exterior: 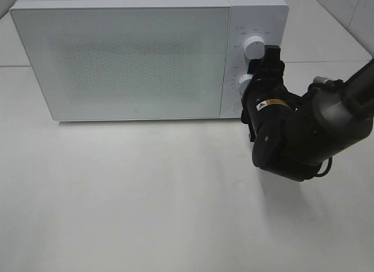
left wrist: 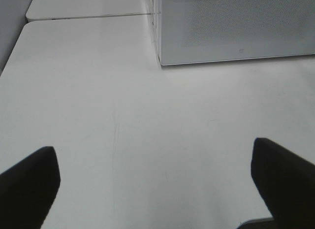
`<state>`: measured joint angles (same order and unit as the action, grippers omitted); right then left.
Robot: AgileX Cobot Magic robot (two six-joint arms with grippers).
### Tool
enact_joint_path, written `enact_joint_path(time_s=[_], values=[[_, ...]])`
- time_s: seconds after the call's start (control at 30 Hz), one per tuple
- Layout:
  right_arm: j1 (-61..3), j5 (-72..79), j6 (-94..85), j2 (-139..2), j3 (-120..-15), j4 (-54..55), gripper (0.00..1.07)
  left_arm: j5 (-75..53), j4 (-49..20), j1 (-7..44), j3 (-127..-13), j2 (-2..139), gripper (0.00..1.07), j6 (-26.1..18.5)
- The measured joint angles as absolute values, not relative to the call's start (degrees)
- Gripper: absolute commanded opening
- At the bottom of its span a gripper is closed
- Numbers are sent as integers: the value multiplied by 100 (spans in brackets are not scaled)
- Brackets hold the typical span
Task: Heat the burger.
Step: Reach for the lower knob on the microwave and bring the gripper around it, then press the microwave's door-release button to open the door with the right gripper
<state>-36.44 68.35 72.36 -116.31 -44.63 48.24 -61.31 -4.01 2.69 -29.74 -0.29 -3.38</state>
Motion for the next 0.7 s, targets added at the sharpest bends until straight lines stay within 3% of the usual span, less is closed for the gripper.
enact_joint_path(time_s=[0.33,0.7], values=[[-3638,6452,6268,-11196,-4120,4481,75,-6131,-401,269,-2974,-29,98,-338],[-3638,4223,3764,-10514,-3896,3558,75,-6131,-401,269,-2974,-29,98,-338]])
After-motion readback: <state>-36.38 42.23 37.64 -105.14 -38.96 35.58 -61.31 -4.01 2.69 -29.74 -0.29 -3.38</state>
